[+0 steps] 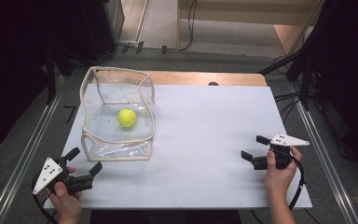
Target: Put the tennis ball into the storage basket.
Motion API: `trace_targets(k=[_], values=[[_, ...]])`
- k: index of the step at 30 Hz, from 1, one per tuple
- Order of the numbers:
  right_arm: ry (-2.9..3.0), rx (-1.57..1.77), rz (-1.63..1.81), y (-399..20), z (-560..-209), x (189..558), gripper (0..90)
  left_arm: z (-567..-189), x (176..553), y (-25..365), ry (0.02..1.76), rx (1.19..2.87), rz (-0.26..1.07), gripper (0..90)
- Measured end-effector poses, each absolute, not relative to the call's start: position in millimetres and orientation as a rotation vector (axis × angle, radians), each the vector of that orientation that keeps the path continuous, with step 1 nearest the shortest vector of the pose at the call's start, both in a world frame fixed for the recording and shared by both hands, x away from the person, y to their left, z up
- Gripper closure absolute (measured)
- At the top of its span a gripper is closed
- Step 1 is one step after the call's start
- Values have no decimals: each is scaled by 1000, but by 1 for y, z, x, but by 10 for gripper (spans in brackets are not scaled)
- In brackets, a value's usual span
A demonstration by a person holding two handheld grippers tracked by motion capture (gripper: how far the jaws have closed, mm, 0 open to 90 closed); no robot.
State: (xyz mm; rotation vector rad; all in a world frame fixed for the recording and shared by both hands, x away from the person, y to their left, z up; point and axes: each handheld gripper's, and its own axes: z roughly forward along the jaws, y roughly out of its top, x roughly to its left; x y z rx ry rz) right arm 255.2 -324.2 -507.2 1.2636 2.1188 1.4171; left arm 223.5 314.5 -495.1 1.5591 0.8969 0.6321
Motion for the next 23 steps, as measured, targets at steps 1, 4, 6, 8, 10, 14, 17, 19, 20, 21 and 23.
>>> trace_targets(k=[1,4,6,8,10,14,17,19,20,21,23], values=[[2113,1269,1423,-326,-508,253,0,-495,223,315,897,1558,632,0],[2090,1284,1433,-332,-511,245,0,-495,223,315,897,1559,632,0],[2078,1288,1434,-336,-512,241,0,-495,223,315,897,1559,632,0],[2066,1298,1439,-339,-514,236,0,-495,223,315,898,1559,633,0],[2051,1310,1443,-341,-515,232,0,-495,223,315,898,1558,633,0],[2019,1323,1456,-346,-518,222,0,-495,223,315,896,1560,632,0],[1997,1316,1465,-348,-519,216,0,-495,224,315,895,1559,632,0],[1979,1314,1480,-350,-519,214,0,-495,224,314,892,1564,635,0],[1972,1306,1491,-350,-520,214,0,-495,224,314,892,1564,634,0],[1958,1304,1495,-350,-521,213,0,-495,224,314,891,1564,633,0],[1931,1282,1508,-350,-521,211,0,-495,225,314,893,1563,634,0]])
